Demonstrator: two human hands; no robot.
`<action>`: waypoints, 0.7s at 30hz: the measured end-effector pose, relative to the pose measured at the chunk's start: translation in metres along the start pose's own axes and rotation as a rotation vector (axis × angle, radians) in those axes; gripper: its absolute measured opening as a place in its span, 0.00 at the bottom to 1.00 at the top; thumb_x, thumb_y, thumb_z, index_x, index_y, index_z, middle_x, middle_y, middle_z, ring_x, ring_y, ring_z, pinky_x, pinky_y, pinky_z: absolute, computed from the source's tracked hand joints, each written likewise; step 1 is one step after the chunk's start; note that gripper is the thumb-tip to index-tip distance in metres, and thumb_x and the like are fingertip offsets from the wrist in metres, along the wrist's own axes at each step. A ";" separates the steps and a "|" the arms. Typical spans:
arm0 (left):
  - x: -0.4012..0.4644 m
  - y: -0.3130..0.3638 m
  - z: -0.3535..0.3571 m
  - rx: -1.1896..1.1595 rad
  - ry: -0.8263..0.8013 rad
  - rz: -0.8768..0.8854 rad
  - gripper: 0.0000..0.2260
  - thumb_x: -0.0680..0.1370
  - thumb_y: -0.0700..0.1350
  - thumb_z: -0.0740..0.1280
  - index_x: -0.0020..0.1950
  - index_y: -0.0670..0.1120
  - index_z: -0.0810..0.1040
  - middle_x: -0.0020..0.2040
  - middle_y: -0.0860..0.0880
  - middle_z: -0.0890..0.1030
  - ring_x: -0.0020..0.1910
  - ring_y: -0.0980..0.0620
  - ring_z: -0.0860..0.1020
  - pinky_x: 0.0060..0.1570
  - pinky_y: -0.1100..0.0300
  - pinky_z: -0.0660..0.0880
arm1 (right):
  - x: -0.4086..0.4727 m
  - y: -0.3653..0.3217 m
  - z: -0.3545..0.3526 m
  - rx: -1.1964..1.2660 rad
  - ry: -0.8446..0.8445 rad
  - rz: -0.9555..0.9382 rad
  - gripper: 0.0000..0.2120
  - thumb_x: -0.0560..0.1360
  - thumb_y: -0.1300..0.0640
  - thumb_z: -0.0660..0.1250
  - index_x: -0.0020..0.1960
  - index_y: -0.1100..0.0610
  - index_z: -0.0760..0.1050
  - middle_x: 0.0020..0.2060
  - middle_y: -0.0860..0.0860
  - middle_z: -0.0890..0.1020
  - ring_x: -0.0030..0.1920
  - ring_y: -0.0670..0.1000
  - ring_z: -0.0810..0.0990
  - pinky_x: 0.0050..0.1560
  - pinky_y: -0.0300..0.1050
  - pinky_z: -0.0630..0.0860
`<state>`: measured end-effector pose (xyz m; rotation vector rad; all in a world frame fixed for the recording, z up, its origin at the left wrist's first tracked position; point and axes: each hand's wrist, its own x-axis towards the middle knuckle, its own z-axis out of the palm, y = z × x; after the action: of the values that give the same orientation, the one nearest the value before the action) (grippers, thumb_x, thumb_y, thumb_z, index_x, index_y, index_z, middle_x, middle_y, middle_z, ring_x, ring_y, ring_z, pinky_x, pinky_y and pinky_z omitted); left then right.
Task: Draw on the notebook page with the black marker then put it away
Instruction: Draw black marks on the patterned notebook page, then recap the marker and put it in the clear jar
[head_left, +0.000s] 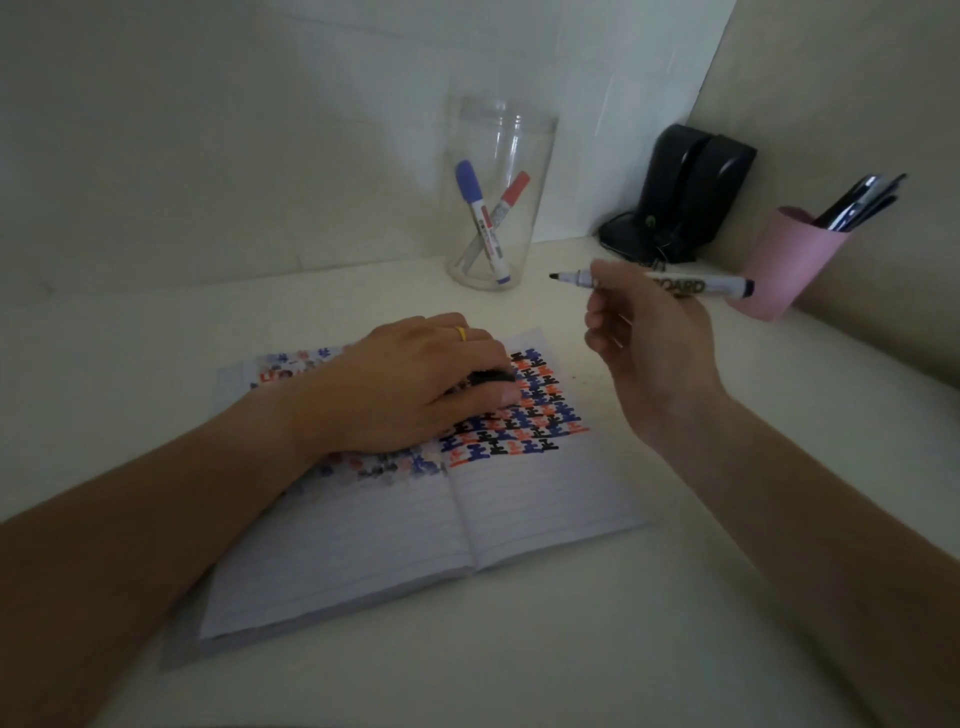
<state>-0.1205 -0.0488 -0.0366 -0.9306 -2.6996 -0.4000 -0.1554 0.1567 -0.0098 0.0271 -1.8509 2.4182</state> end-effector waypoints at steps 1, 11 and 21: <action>-0.001 0.001 0.001 -0.006 -0.002 -0.028 0.21 0.82 0.63 0.50 0.61 0.54 0.77 0.54 0.55 0.82 0.52 0.55 0.76 0.53 0.53 0.75 | 0.000 0.009 0.000 0.024 -0.005 0.008 0.04 0.73 0.61 0.73 0.47 0.60 0.83 0.28 0.49 0.78 0.30 0.47 0.74 0.30 0.39 0.71; -0.007 -0.008 -0.003 -0.352 0.283 -0.218 0.21 0.83 0.45 0.50 0.40 0.40 0.77 0.36 0.49 0.80 0.38 0.49 0.77 0.43 0.50 0.72 | 0.007 0.030 -0.013 0.159 -0.175 0.044 0.09 0.78 0.62 0.64 0.48 0.64 0.83 0.29 0.54 0.79 0.30 0.50 0.75 0.30 0.39 0.73; -0.004 -0.009 -0.006 -0.151 0.311 -0.340 0.12 0.75 0.59 0.70 0.51 0.52 0.82 0.43 0.58 0.85 0.44 0.63 0.82 0.44 0.71 0.78 | 0.001 0.026 -0.012 0.165 -0.182 0.051 0.04 0.76 0.64 0.69 0.46 0.62 0.83 0.30 0.53 0.84 0.30 0.47 0.81 0.32 0.36 0.78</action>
<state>-0.1221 -0.0601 -0.0342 -0.3947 -2.5576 -0.7568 -0.1584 0.1614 -0.0381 0.2219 -1.7326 2.6795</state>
